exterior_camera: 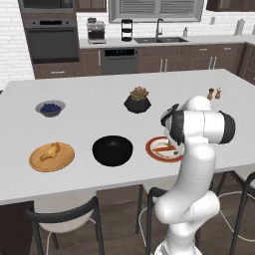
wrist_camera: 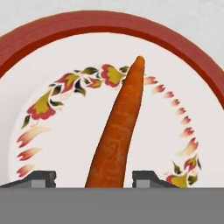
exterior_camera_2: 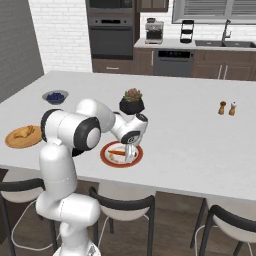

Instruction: Pick the chicken drumstick and carrot from their plates and place them in the bowl. Then put the bowl in the fridge.

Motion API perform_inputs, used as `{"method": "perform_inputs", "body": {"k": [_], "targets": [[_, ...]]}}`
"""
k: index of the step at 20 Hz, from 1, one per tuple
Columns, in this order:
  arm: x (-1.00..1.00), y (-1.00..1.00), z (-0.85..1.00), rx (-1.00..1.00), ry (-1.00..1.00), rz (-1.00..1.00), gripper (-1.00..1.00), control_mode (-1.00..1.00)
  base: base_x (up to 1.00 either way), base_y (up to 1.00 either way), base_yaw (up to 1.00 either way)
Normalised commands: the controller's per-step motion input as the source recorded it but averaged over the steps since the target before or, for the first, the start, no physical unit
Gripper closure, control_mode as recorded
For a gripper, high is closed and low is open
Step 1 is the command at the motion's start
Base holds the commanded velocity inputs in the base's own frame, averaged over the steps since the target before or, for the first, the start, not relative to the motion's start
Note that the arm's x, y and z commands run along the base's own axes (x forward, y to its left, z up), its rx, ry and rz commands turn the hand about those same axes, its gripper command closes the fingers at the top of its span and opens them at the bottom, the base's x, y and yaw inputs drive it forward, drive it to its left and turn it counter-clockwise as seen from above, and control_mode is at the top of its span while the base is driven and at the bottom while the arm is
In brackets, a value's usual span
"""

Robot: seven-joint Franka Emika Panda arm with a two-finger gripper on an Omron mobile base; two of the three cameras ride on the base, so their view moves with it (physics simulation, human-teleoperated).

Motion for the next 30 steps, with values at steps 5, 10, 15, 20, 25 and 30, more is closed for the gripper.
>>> {"method": "perform_inputs", "body": {"k": [5, 10, 15, 20, 25, 30], "targets": [[-0.02, 0.52, -0.32, -0.12, 0.0, 0.0, 1.0, -1.0, 0.0, 0.0, 0.0], [-0.03, 0.17, -0.1, -0.07, 0.02, -0.01, 1.0, -1.0, 0.0, 0.0, 0.0], [-0.44, 0.11, 0.25, -0.01, 0.0, -0.05, 1.0, -1.0, 0.0, 0.0, 0.0], [-0.64, 0.34, 0.93, 0.0, 0.0, -0.14, 1.0, -1.0, 0.0, 0.0, 0.0], [-0.44, 0.78, 0.85, 0.0, 0.01, -0.09, 1.0, -1.0, 0.0, 0.0, 0.0], [-0.26, 1.0, 0.42, -0.02, -0.01, -0.01, 1.0, -1.0, 0.0, 0.0, 0.0]]}}
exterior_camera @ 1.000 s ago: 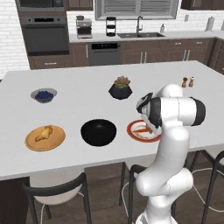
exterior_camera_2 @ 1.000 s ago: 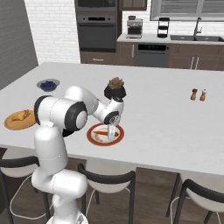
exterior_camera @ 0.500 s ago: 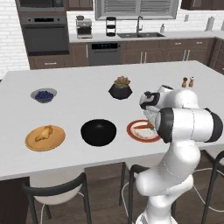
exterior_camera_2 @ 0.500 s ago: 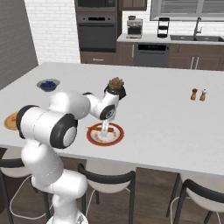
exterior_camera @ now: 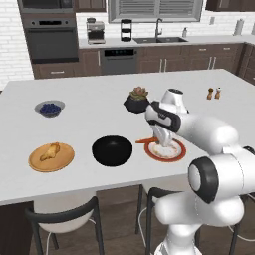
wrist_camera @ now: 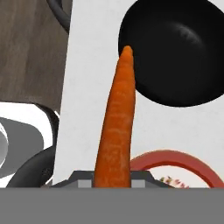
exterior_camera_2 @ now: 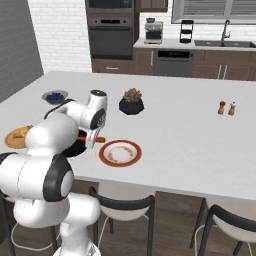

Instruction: Pick the chicken drumstick and carrot from their plates and place them in the bowl. Then put the bowl in the fridge.

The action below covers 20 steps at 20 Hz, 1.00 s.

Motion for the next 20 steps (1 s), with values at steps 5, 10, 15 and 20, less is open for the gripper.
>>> {"method": "perform_inputs", "body": {"k": [5, 10, 15, 20], "targets": [[0.03, 0.95, 0.15, -0.03, 0.0, -0.02, 1.0, -1.0, 0.0, 0.0, 0.0], [0.24, 0.79, 0.04, 0.0, 0.01, 0.0, 1.0, -1.0, 0.0, 0.0, 0.0], [0.48, 0.53, -0.16, 0.0, 0.03, 0.0, 1.0, -1.0, 0.0, 0.0, 0.0], [0.33, 0.32, -0.28, -0.07, 0.0, 0.0, 1.0, -1.0, 0.0, 0.0, 0.0]]}}
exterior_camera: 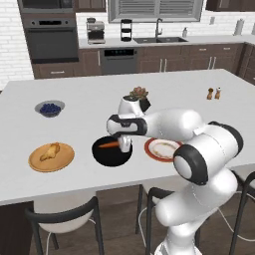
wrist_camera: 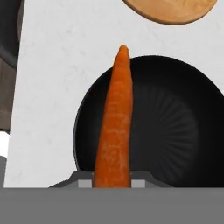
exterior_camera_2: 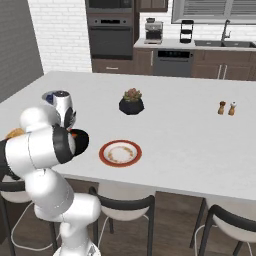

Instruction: Pick the chicken drumstick and carrot from their plates and place them in the bowl. Then put the bowl in the fridge.

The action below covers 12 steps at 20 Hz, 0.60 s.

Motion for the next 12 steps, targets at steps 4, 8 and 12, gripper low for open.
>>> {"method": "perform_inputs", "body": {"k": [4, 8, 12], "targets": [[0.14, 0.13, -0.42, -0.12, 0.0, 0.0, 1.0, -1.0, 0.0, 0.0, 0.0], [0.25, 0.0, -0.34, -0.07, 0.0, 0.0, 1.0, -1.0, 0.0, 0.0, 0.0], [0.14, 0.0, -0.29, -0.01, 0.0, 0.0, 1.0, -1.0, 0.0, 0.0, 0.0]]}}
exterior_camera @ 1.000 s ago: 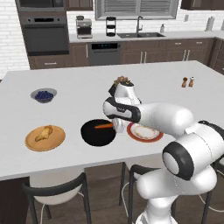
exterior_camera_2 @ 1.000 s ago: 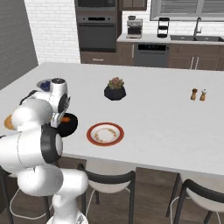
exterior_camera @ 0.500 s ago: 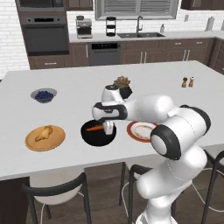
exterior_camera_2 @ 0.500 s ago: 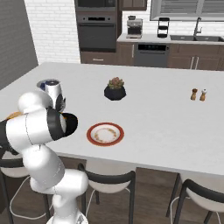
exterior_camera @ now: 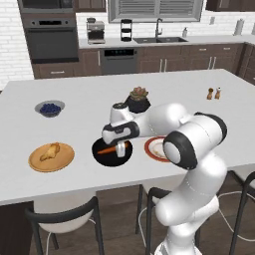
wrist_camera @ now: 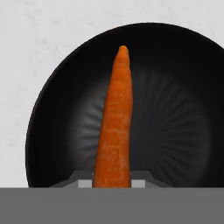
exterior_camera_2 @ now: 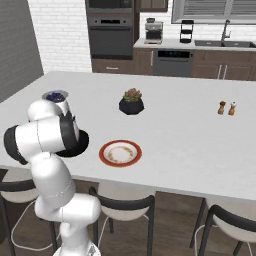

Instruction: Pick the chicken drumstick and carrot from their plates and place them in the bowl. Then put the bowl in the fridge.

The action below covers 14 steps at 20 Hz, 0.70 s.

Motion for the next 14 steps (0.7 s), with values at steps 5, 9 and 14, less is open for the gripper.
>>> {"method": "perform_inputs", "body": {"k": [5, 9, 14], "targets": [[0.13, 0.0, -0.34, 0.0, 0.0, 0.0, 1.0, -1.0, 0.0, 0.0, 0.0], [0.23, 0.0, -0.16, 0.0, 0.0, 0.0, -1.0, -1.0, 0.0, 0.0, 0.0], [0.09, 0.0, 0.0, 0.0, 0.0, 0.0, -1.0, -1.0, 0.0, 0.0, 0.0]]}}
